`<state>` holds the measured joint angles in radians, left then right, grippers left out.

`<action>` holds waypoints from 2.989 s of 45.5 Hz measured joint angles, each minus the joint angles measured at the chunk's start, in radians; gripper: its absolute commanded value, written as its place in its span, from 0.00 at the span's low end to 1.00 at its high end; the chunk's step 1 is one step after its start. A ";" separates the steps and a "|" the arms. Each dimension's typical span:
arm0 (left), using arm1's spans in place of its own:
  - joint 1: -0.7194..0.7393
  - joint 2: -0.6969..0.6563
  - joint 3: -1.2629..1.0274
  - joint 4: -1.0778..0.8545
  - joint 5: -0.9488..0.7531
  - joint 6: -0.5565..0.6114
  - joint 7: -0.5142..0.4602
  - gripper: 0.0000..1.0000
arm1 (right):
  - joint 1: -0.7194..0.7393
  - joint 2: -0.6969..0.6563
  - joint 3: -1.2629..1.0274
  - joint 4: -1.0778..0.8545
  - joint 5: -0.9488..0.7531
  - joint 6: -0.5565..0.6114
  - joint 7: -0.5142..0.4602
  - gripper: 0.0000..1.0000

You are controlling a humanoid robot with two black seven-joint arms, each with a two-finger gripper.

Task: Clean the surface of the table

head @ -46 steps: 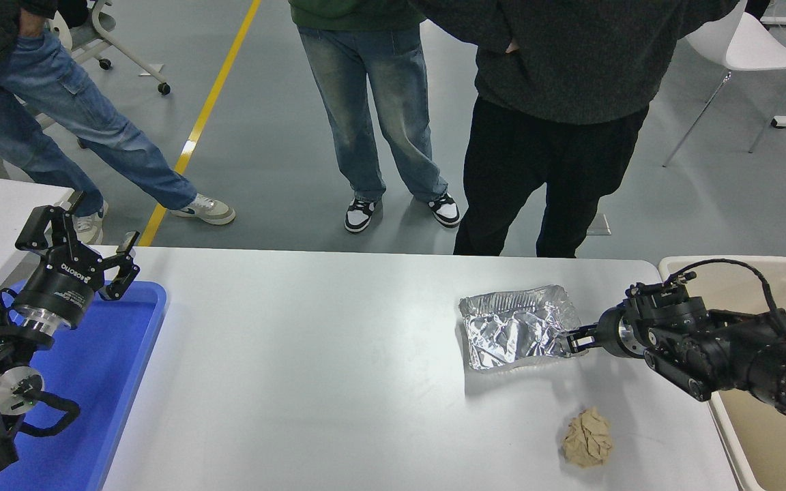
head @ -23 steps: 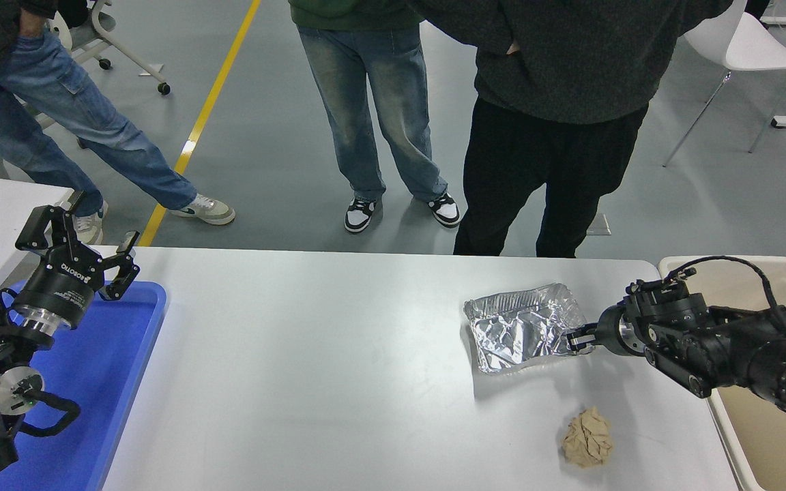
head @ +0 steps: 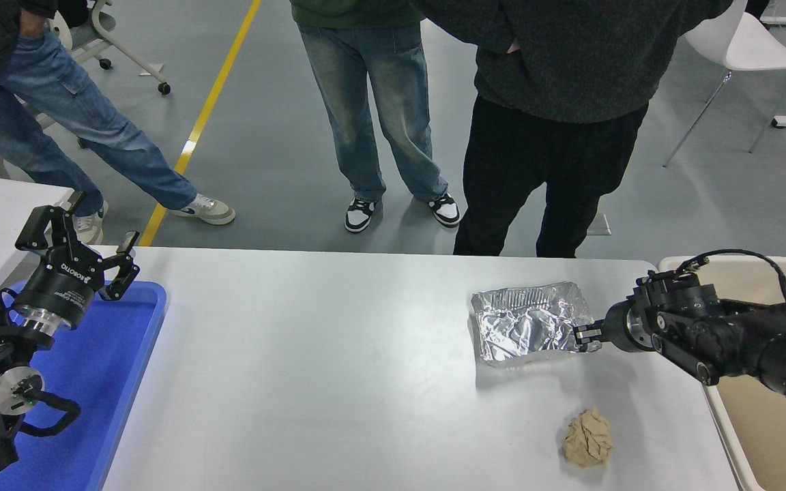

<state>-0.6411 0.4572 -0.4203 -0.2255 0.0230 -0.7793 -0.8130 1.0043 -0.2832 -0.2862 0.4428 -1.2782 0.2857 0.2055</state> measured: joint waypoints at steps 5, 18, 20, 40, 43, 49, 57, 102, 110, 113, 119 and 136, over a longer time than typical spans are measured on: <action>0.000 0.000 0.000 0.000 0.000 0.000 0.000 1.00 | 0.025 -0.048 0.001 0.049 0.029 0.015 0.001 0.00; 0.000 0.000 0.000 0.000 0.000 0.000 0.000 1.00 | 0.126 -0.253 0.002 0.288 0.065 0.043 0.002 0.00; 0.000 0.000 0.000 0.000 0.000 0.000 0.000 1.00 | 0.149 -0.296 0.002 0.338 0.068 0.048 0.001 0.00; 0.000 0.000 0.000 0.000 0.000 0.000 0.000 1.00 | 0.390 -0.698 0.061 0.686 0.082 0.229 0.000 0.00; 0.001 0.000 0.000 0.000 0.000 0.000 0.000 1.00 | 0.422 -0.738 0.071 0.710 0.083 0.260 0.001 0.00; 0.001 0.000 0.000 0.000 0.000 0.000 0.000 1.00 | 0.465 -0.793 0.089 0.742 0.083 0.306 0.002 0.00; 0.001 0.000 0.000 0.000 0.000 0.000 0.000 1.00 | 0.502 -0.839 0.102 0.773 0.084 0.343 0.003 0.00; 0.001 0.000 0.000 0.000 0.000 0.000 0.000 1.00 | 0.444 -0.835 0.109 0.631 0.105 0.251 -0.007 0.00; 0.001 0.000 0.000 0.000 0.000 0.000 0.000 1.00 | 0.385 -0.804 0.106 0.505 0.183 0.188 -0.008 0.00; 0.001 0.000 0.000 0.000 0.000 0.000 0.000 1.00 | 0.356 -0.791 0.106 0.446 0.216 0.163 -0.008 0.00; 0.001 0.000 0.000 0.000 0.000 0.000 0.000 1.00 | 0.289 -0.754 0.107 0.326 0.285 0.110 -0.008 0.00; 0.001 0.000 0.000 0.000 0.000 0.000 0.000 1.00 | 0.059 -0.591 0.108 0.046 0.547 -0.133 -0.014 0.00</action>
<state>-0.6402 0.4572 -0.4203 -0.2256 0.0230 -0.7793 -0.8130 1.0628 -0.8740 -0.1786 0.4891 -0.7313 0.1523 0.1910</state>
